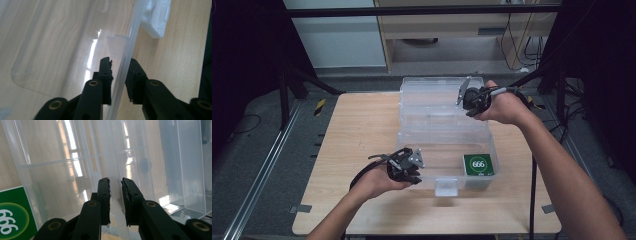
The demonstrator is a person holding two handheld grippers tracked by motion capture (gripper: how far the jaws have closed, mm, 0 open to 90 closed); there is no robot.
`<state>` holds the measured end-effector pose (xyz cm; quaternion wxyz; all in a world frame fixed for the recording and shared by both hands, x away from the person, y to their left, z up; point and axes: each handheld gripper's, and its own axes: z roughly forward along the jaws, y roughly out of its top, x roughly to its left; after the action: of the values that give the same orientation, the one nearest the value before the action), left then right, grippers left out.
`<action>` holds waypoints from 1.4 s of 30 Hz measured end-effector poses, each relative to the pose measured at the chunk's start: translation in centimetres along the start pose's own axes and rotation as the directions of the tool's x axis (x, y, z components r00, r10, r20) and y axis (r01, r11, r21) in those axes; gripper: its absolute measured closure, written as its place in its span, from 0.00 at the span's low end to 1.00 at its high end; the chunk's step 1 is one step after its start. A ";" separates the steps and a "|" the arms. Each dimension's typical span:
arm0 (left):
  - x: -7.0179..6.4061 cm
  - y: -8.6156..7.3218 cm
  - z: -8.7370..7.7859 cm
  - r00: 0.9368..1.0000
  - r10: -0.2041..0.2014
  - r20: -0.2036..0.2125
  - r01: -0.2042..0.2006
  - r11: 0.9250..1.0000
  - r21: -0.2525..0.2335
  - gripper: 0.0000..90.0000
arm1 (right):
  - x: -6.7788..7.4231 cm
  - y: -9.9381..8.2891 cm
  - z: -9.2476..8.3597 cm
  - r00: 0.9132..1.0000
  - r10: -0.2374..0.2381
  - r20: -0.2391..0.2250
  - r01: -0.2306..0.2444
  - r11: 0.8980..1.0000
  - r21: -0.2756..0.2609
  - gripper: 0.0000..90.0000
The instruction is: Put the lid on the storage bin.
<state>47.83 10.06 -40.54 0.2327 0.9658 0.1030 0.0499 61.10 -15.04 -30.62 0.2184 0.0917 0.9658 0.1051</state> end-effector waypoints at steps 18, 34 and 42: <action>0.0 -0.2 0.5 0.997 -0.042 -0.068 0.038 0.998 -0.055 0.87 | 0.0 0.5 -0.6 1.000 -0.016 -0.020 0.016 1.000 -0.026 0.94; 0.2 -0.3 0.7 0.995 -0.073 -0.070 0.068 0.996 -0.064 0.85 | 1.6 0.4 -2.1 0.998 -0.059 -0.002 0.059 0.997 -0.052 0.96; 0.2 -0.3 0.8 0.995 -0.077 -0.069 0.072 0.994 -0.079 0.85 | 1.5 0.3 -1.9 0.999 -0.052 0.000 0.052 0.997 -0.055 0.96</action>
<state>48.10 10.01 -41.39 0.2672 0.9492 0.1454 0.0800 59.01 -14.69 -29.44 0.2228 0.0603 0.9648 0.1260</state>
